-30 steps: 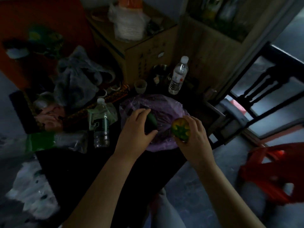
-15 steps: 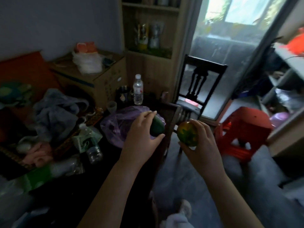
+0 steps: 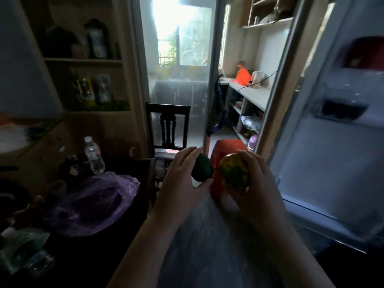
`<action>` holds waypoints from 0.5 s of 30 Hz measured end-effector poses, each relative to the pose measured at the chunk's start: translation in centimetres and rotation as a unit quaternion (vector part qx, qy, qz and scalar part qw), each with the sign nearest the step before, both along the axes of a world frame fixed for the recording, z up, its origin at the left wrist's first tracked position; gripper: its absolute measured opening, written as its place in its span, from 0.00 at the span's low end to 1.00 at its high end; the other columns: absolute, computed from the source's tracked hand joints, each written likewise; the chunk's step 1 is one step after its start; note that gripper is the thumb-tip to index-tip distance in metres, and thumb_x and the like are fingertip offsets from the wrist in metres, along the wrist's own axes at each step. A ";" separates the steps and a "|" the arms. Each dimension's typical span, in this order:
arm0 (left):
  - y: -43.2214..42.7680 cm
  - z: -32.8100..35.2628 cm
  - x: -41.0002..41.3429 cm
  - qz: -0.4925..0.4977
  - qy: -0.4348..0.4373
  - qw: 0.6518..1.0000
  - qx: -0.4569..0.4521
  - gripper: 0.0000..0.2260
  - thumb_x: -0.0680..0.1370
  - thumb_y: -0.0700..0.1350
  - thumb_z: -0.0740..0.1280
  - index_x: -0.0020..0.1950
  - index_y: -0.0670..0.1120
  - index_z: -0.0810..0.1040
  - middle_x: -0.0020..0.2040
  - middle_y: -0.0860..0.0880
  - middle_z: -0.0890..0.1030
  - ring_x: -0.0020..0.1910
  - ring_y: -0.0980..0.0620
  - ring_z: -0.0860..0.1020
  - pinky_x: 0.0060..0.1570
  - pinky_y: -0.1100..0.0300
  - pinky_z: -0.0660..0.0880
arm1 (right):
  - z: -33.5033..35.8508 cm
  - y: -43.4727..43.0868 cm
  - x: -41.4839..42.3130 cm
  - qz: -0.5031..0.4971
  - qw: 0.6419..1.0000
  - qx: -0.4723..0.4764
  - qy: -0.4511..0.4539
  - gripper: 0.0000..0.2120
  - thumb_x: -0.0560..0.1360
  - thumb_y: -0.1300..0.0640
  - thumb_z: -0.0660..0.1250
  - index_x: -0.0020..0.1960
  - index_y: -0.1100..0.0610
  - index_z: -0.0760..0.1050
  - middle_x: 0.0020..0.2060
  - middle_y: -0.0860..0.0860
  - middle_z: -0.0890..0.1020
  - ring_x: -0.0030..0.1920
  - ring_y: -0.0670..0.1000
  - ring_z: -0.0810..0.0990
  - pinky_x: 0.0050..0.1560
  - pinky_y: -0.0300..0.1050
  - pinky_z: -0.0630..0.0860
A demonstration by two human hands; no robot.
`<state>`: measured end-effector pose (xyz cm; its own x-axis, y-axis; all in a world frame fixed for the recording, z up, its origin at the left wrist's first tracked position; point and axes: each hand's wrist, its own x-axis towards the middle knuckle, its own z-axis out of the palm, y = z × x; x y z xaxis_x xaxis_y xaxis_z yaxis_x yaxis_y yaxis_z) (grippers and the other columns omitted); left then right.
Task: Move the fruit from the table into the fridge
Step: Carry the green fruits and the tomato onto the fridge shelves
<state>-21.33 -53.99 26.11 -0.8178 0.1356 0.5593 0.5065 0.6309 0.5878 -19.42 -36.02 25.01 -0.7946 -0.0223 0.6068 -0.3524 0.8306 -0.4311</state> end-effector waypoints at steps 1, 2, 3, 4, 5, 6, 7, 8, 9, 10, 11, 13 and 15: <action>1.1 0.2 0.6 -0.012 0.002 1.000 0.003 0.31 0.70 0.46 0.74 0.71 0.50 0.68 0.67 0.59 0.65 0.65 0.64 0.62 0.62 0.75 0.60 | 0.2 1.0 1.1 -0.010 1.000 -0.005 -0.003 0.38 0.66 0.53 0.77 0.70 0.49 0.62 0.69 0.49 0.66 0.66 0.50 0.67 0.59 0.44 0.71; 2.4 0.4 1.3 -0.026 0.001 1.000 0.005 0.31 0.70 0.46 0.74 0.71 0.50 0.67 0.67 0.60 0.65 0.66 0.64 0.62 0.62 0.75 0.60 | 0.3 2.0 2.3 -0.021 1.000 -0.007 -0.007 0.38 0.66 0.53 0.76 0.70 0.49 0.62 0.69 0.48 0.66 0.66 0.50 0.68 0.60 0.46 0.72; 3.7 0.5 1.9 -0.041 0.000 0.999 0.005 0.32 0.70 0.46 0.74 0.72 0.50 0.67 0.69 0.58 0.65 0.67 0.61 0.63 0.64 0.71 0.62 | 0.4 3.1 3.6 -0.030 0.999 -0.007 -0.009 0.38 0.66 0.52 0.76 0.70 0.48 0.62 0.68 0.47 0.66 0.66 0.50 0.68 0.60 0.46 0.73; 5.0 0.6 2.6 -0.054 -0.001 0.999 0.003 0.32 0.71 0.46 0.74 0.72 0.50 0.66 0.70 0.56 0.65 0.68 0.58 0.64 0.65 0.65 0.65 | 0.5 4.2 4.9 -0.038 0.999 -0.007 -0.008 0.37 0.66 0.51 0.76 0.70 0.48 0.62 0.68 0.47 0.66 0.65 0.48 0.68 0.59 0.45 0.73; 6.5 0.7 3.4 -0.066 -0.003 0.998 0.001 0.32 0.71 0.47 0.74 0.72 0.50 0.66 0.71 0.54 0.66 0.69 0.56 0.65 0.66 0.60 0.68 | 0.6 5.5 6.2 -0.048 0.999 -0.007 -0.005 0.36 0.66 0.50 0.75 0.70 0.48 0.62 0.67 0.46 0.66 0.64 0.47 0.68 0.58 0.43 0.73; 8.0 0.7 4.2 -0.079 -0.002 0.997 -0.001 0.32 0.71 0.46 0.74 0.72 0.50 0.66 0.71 0.53 0.66 0.69 0.54 0.66 0.65 0.57 0.69 | 0.6 6.8 7.6 -0.060 0.998 -0.004 -0.001 0.35 0.66 0.48 0.73 0.69 0.49 0.63 0.67 0.47 0.67 0.64 0.47 0.68 0.57 0.40 0.72; 9.5 0.7 5.1 -0.091 0.003 0.996 -0.001 0.32 0.70 0.46 0.74 0.72 0.49 0.66 0.71 0.52 0.66 0.69 0.54 0.66 0.65 0.59 0.69 | 0.6 8.1 8.9 -0.075 0.997 0.001 -0.001 0.35 0.66 0.46 0.72 0.69 0.50 0.63 0.67 0.48 0.67 0.63 0.47 0.68 0.55 0.38 0.70; 11.0 0.7 6.0 -0.103 0.008 0.995 -0.002 0.32 0.70 0.45 0.74 0.72 0.49 0.66 0.71 0.52 0.67 0.69 0.54 0.66 0.65 0.63 0.67 | 0.7 9.5 10.2 -0.090 0.996 0.006 -0.005 0.35 0.66 0.46 0.72 0.70 0.50 0.63 0.67 0.49 0.67 0.63 0.47 0.68 0.55 0.37 0.68; 12.4 0.8 7.1 -0.115 0.011 0.993 -0.004 0.32 0.70 0.45 0.74 0.72 0.48 0.66 0.71 0.51 0.67 0.68 0.56 0.65 0.63 0.69 0.63 | 0.8 11.0 11.6 -0.105 0.994 0.015 -0.008 0.36 0.66 0.46 0.72 0.70 0.51 0.63 0.67 0.49 0.67 0.64 0.49 0.69 0.56 0.37 0.69; 13.8 0.7 8.1 -0.128 0.011 0.992 -0.007 0.32 0.70 0.45 0.74 0.72 0.48 0.66 0.71 0.51 0.67 0.68 0.57 0.64 0.62 0.71 0.60 | 0.7 12.4 13.0 -0.120 0.992 0.023 -0.012 0.36 0.66 0.45 0.72 0.70 0.50 0.62 0.67 0.50 0.67 0.64 0.51 0.69 0.57 0.40 0.71; 15.1 0.8 9.2 -0.144 0.008 0.989 -0.011 0.32 0.70 0.45 0.74 0.72 0.48 0.66 0.71 0.51 0.67 0.68 0.57 0.64 0.62 0.71 0.60 | 0.8 13.8 14.5 -0.134 0.991 0.025 -0.015 0.36 0.67 0.45 0.71 0.70 0.50 0.62 0.68 0.50 0.66 0.65 0.52 0.70 0.58 0.44 0.73; 17.7 0.7 11.4 -0.177 -0.003 0.984 -0.008 0.31 0.71 0.44 0.74 0.72 0.47 0.66 0.70 0.51 0.67 0.69 0.54 0.65 0.65 0.66 0.64 | 1.1 16.5 17.8 -0.162 0.987 0.015 -0.015 0.36 0.67 0.47 0.73 0.70 0.51 0.62 0.67 0.51 0.67 0.64 0.52 0.70 0.59 0.49 0.75; 20.2 0.8 13.6 -0.204 -0.005 0.979 -0.003 0.31 0.70 0.44 0.74 0.71 0.47 0.67 0.69 0.53 0.68 0.68 0.59 0.63 0.65 0.70 0.62 | 1.2 18.9 20.8 -0.195 0.981 0.010 -0.006 0.36 0.66 0.52 0.76 0.69 0.53 0.64 0.66 0.51 0.68 0.62 0.46 0.67 0.60 0.40 0.71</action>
